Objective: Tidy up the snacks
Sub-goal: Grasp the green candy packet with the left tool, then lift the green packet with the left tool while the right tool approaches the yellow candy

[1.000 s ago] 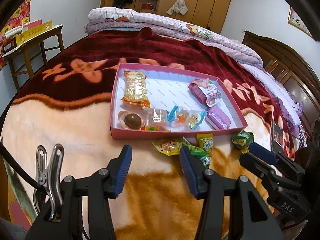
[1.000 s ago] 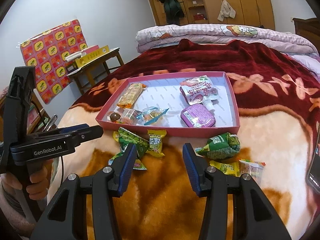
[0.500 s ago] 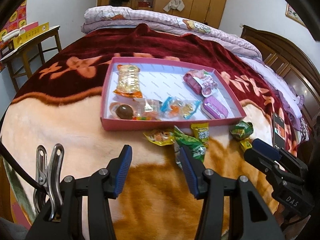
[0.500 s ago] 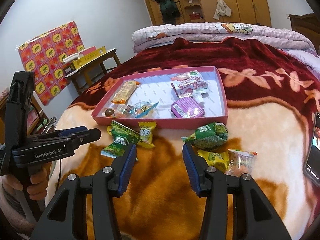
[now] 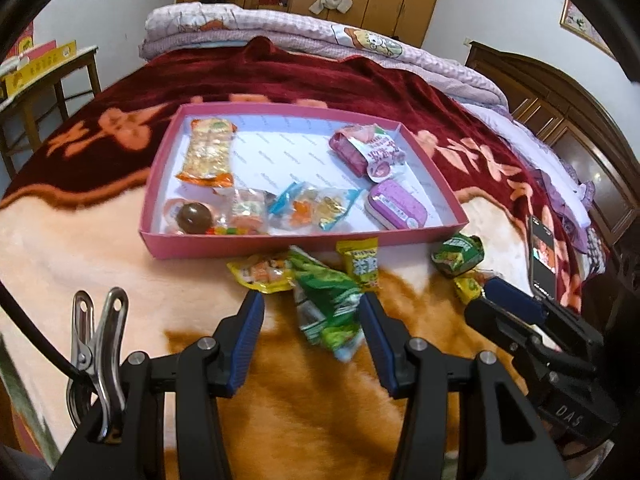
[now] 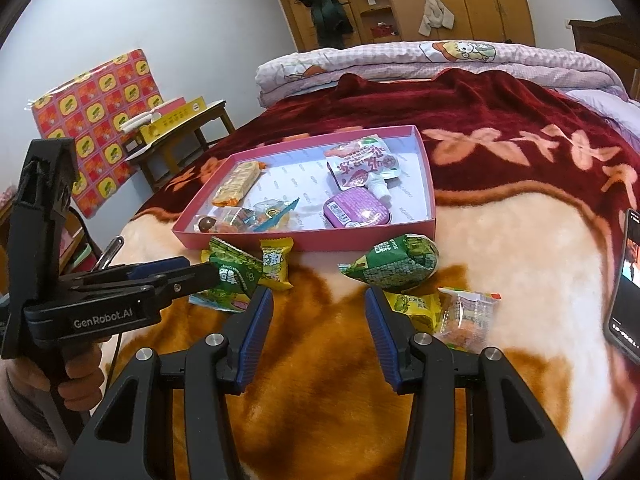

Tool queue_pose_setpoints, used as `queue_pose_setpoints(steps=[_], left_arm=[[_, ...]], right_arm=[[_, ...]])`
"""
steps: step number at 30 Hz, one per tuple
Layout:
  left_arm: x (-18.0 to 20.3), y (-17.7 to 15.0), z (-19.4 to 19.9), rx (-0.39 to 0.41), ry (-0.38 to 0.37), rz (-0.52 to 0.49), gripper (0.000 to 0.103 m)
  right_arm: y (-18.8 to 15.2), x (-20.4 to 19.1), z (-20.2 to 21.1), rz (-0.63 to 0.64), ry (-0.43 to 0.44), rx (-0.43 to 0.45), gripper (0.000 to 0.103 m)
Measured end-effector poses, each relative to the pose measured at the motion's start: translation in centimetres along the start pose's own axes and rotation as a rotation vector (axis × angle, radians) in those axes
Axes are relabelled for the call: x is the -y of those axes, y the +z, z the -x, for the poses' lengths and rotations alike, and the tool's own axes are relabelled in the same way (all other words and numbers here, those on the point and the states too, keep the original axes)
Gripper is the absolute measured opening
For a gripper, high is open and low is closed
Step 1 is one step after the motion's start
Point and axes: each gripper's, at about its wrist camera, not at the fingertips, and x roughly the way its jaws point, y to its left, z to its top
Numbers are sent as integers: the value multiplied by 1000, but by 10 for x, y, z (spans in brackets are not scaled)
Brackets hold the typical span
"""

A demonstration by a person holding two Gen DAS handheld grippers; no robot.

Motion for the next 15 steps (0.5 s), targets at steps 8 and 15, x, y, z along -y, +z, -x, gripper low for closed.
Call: queue_pose_setpoints(steps=[8,15], left_arm=[[14,-3,-18,-31,-1,-29,52],[12,0,-33,-46,16,-3,49]], right_arm=[[1,4,0,-11,2,3,49],[1,5,0,-11,0,2,49]])
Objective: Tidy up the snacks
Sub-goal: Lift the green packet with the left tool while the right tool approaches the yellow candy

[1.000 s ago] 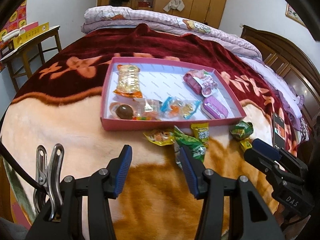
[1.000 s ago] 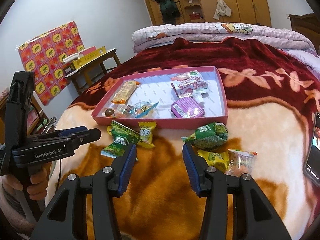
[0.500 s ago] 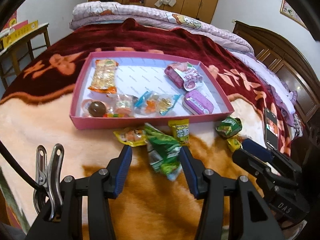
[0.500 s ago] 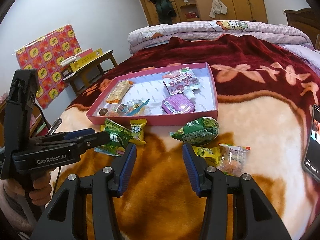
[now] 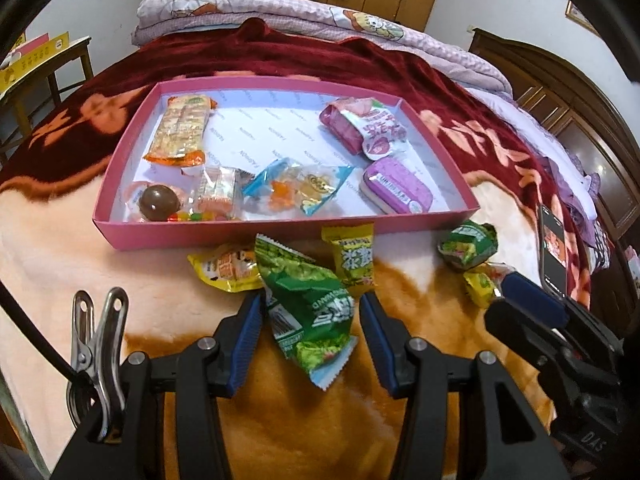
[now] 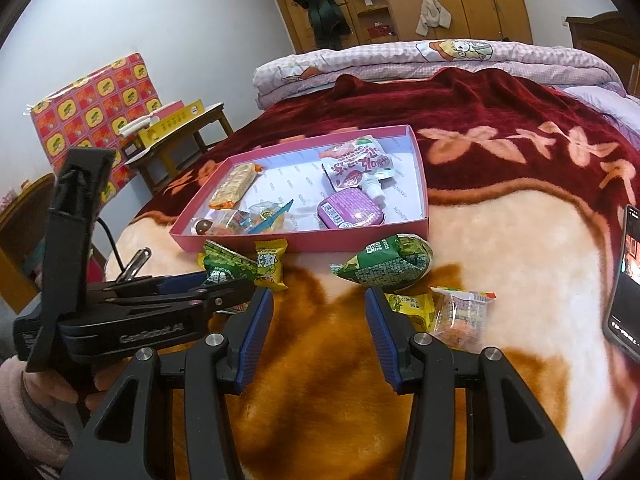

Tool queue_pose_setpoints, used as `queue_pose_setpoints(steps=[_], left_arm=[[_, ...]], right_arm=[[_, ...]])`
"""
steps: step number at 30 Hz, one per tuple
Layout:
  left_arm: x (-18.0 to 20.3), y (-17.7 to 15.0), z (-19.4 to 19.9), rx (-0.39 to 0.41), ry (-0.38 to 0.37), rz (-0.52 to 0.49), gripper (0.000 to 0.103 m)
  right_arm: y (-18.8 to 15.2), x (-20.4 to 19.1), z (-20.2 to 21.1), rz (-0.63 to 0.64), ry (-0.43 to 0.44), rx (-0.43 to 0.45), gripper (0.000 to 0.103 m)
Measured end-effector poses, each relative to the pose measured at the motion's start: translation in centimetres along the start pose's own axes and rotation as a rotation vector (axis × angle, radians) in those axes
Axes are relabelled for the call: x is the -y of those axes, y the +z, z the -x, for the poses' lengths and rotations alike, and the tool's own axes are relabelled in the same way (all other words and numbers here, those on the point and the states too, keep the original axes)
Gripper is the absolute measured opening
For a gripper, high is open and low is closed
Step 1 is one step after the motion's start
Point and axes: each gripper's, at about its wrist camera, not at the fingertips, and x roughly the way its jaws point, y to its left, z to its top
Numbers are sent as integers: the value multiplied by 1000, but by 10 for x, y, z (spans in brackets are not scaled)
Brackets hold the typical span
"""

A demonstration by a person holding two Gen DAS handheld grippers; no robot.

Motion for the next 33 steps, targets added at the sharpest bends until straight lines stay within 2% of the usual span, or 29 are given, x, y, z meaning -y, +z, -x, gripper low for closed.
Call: queue_pose_setpoints(steps=[2,7,26,33], left_arm=[[-2,-1,0,6,2,0,42],[-5,-4,3,16,-13,-1,36],[-29,-7,49,95,2,12,36],[-47,-8,53,124,63,32,36]], right_arm=[[0,1,0,-3,1,-1,49],[0,2,-2,-8,0,-8,49],[7,-16,-10,5,14,-26,49],[13,-29,-22,26,28,-51,49]])
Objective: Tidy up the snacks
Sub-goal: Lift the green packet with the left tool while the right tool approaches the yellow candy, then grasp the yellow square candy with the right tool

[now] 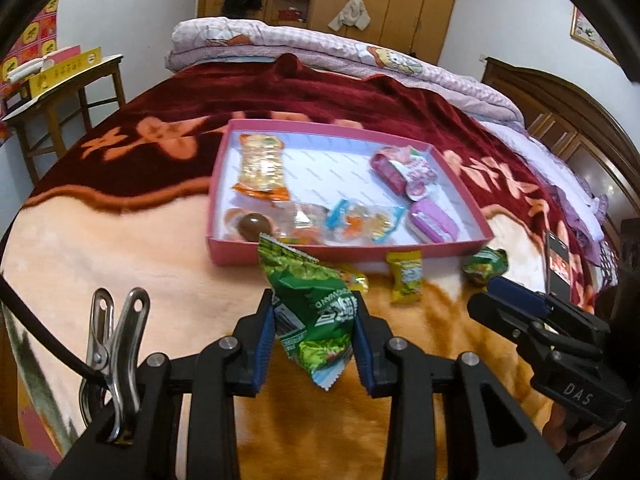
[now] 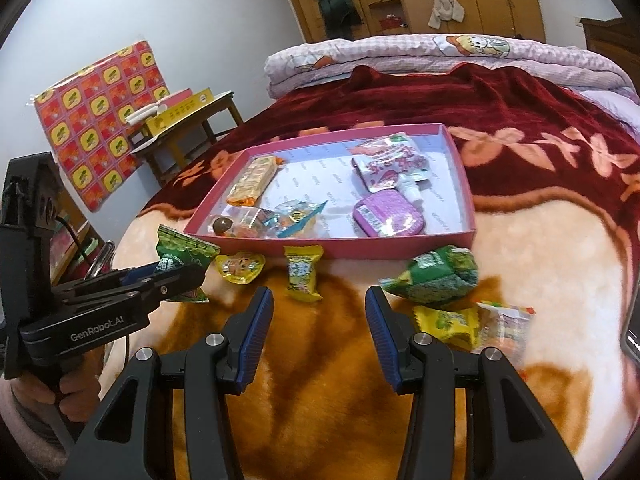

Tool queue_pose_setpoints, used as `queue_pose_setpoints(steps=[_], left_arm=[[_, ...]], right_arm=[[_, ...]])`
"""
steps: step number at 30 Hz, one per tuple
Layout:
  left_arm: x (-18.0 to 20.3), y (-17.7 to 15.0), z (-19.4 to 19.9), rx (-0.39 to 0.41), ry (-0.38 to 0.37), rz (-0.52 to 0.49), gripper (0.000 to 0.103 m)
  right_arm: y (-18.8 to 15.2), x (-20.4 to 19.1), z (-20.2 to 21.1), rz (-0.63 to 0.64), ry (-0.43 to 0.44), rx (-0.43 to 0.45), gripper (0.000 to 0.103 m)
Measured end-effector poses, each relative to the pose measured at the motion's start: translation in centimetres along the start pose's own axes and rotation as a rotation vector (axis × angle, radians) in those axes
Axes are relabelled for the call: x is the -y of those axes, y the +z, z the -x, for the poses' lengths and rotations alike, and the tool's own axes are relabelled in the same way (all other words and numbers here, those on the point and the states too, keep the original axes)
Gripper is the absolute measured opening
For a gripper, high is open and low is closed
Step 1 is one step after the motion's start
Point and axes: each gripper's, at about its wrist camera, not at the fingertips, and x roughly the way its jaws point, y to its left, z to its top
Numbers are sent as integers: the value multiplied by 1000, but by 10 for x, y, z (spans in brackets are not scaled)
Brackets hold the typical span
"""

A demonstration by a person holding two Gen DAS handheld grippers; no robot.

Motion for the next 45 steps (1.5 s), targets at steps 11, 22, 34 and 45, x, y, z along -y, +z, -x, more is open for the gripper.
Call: queue_pose_setpoints(steps=[11,22,34,45], left_arm=[[-14,-1,-2,17,-2,22,36],[-19,-1,-7,13,-9,32,36],[-21,0,-9,12,-10,36,36],[-18,1,-3,18,-15,37,36]], right_arm=[[8,-12,-38,12,-4,-69,49],[8,-9,-63,-23,-15,-101,46],[6,1,-64,-64,-20,-94,28],[2,5,-47,-68,-11,-69,19]])
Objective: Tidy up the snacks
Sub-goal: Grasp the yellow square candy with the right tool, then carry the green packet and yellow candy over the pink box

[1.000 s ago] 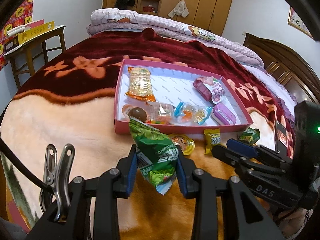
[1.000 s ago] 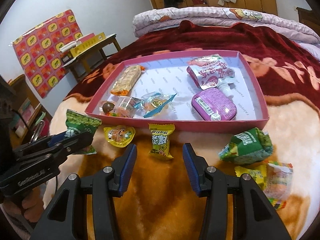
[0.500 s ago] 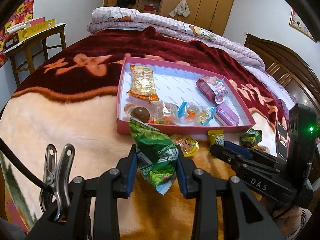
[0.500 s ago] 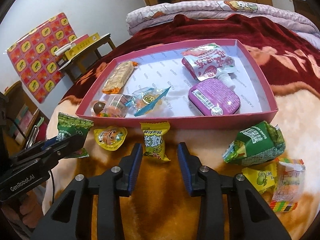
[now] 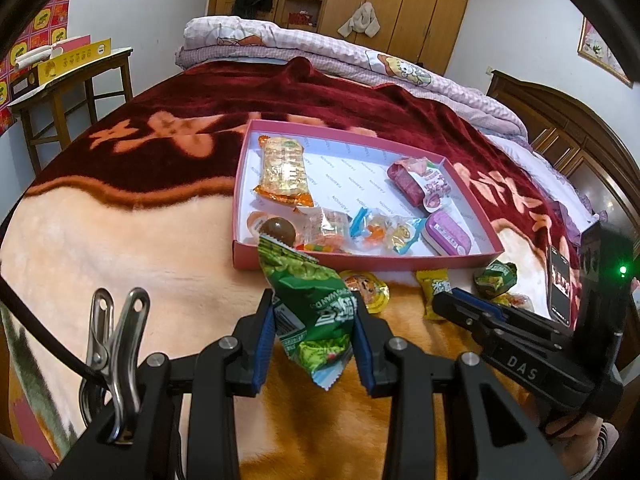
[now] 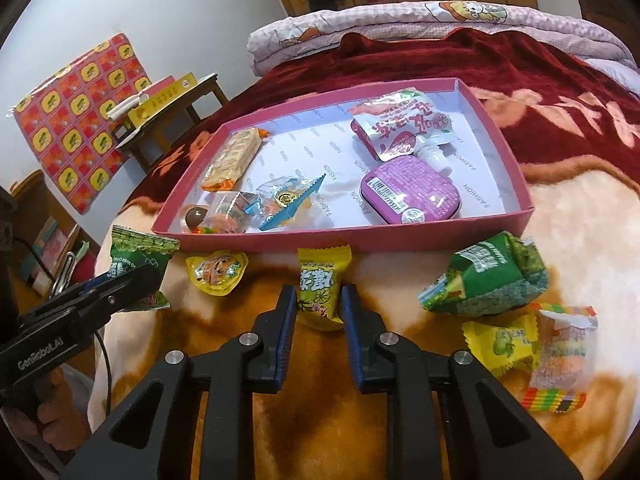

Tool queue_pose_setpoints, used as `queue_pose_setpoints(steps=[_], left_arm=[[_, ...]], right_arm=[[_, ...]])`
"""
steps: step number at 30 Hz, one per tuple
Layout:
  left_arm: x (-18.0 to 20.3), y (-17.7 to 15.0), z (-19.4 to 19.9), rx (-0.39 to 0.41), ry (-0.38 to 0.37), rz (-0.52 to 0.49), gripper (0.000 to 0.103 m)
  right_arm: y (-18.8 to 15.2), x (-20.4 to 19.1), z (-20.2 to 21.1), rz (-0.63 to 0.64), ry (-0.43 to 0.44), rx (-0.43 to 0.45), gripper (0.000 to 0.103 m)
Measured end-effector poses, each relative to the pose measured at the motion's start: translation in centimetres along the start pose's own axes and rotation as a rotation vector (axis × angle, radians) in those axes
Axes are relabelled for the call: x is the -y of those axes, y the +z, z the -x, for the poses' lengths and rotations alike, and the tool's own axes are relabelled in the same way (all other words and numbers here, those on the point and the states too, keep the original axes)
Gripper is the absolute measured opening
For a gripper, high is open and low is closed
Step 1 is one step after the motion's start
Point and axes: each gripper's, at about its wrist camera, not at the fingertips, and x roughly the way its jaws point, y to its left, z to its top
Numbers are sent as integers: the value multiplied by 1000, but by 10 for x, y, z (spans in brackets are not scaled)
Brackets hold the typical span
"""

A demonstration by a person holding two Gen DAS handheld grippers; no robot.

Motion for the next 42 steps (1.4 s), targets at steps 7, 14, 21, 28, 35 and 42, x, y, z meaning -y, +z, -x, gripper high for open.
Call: queue_pose_setpoints(steps=[7,14,21,28,35,42], left_arm=[[6,1,8,8,-7,-6,36],[11,5,11,13,-20,-9,36],[17,15,11,30,-22,-34,36],[24,30,6,56,-25,-60,36],[26,44,-7,56,-44,-60,36],[27,55,-24,50,-55,-61,36]], right_arm=[[-1,3,18,1,8,38,19],[0,2,30,7,15,66,19],[7,2,38,18,8,92,19],[13,6,44,32,-15,105,19],[24,16,46,32,-46,116,19],[33,25,44,29,-76,122,19]])
